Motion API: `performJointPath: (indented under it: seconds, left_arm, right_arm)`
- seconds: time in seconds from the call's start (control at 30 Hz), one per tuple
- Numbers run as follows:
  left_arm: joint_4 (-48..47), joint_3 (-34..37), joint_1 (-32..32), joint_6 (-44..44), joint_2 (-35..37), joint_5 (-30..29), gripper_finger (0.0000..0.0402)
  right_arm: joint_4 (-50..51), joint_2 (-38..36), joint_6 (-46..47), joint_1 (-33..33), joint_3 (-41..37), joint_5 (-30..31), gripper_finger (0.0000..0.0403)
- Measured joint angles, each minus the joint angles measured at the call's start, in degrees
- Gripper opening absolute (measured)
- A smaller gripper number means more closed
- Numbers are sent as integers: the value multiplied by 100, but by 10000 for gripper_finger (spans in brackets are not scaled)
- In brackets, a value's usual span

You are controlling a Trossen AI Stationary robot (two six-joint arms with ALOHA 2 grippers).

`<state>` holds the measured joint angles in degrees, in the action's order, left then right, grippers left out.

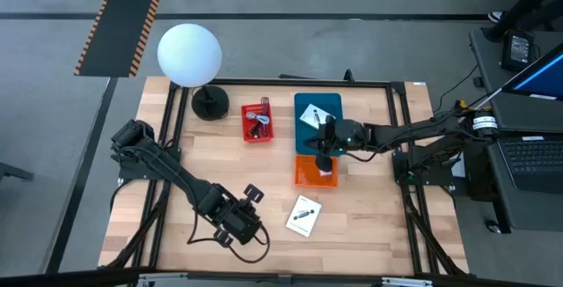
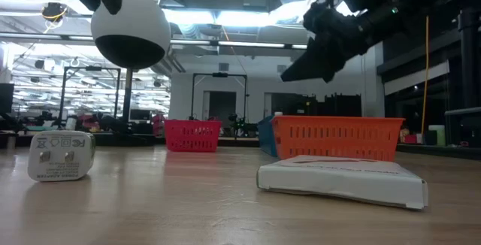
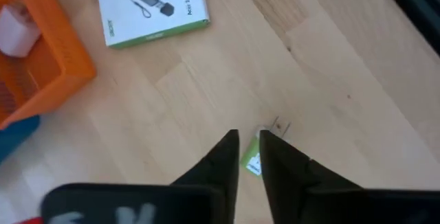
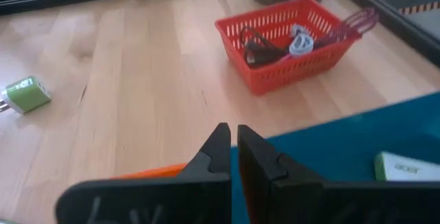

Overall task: Pick and place items into bin
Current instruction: Put the green charger adapter into the orange bin

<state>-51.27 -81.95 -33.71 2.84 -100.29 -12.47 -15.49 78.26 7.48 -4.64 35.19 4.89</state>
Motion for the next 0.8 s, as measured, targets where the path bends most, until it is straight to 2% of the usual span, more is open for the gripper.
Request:
performJointPath:
  seconds: [0.2,0.47,0.6,0.8]
  left_arm:
    - [0,0,7,-115,-7,-215,118]
    - [-1,2,7,10,-7,-452,198]
    - [-128,2,-2,210,-7,-430,218]
    - [-388,4,-39,244,-241,-288,223]
  right_arm:
    - [-508,0,127,0,-347,-2,10]
    - [-776,0,123,0,-370,-2,10]
    - [-845,1,125,28,-370,-1,10]
    - [-1452,0,-308,374,-370,-2,10]
